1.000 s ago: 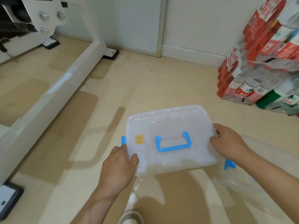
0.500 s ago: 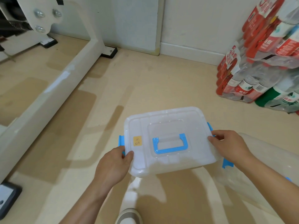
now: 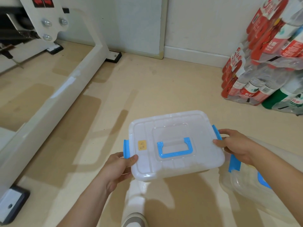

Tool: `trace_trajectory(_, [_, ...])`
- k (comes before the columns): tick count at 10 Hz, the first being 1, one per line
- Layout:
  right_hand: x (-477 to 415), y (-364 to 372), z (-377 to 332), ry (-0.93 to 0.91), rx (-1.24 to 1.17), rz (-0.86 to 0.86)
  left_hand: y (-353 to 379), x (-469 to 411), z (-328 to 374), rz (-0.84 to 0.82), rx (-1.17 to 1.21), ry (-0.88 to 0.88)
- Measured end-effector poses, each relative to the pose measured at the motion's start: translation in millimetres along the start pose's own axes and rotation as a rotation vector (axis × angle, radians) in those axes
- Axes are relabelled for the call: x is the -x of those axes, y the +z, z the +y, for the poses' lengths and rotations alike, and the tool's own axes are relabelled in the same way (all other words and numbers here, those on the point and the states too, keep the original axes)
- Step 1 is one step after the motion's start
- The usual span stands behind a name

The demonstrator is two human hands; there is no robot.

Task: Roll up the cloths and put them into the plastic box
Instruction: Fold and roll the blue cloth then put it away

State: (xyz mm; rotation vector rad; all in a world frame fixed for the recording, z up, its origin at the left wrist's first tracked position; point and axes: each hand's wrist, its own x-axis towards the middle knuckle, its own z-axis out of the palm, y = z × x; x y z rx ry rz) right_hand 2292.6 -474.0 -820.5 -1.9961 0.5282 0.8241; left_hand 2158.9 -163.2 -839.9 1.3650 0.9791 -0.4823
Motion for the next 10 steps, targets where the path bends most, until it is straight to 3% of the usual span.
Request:
trace_trajectory(2, [3, 13, -4, -0.210, 0.295, 0.134, 8, -6, -1, 0.221, -0.237, 0.185])
trace_trajectory(3, [4, 20, -5, -0.233, 0.501, 0.201, 11, -1, 0, 0.364, -0.572, 0.276])
trace_trajectory(6, [11, 34, -17, -0.225, 1.051, 0.279, 18, 5, 12, 0.451, -1.075, 0.371])
trace_trajectory(8, [16, 39, -10, -0.228, 1.093, 0.289, 16, 7, 10, 0.426, -1.139, 0.398])
trace_trajectory(9, [27, 41, -2, -0.297, 1.158, 0.354, 9, 7, 4, 0.316, -1.107, 0.373])
trace_trajectory(10, [50, 28, -14, -0.451, 1.056, 0.439, 2, 19, 12, 0.324, -1.082, 0.429])
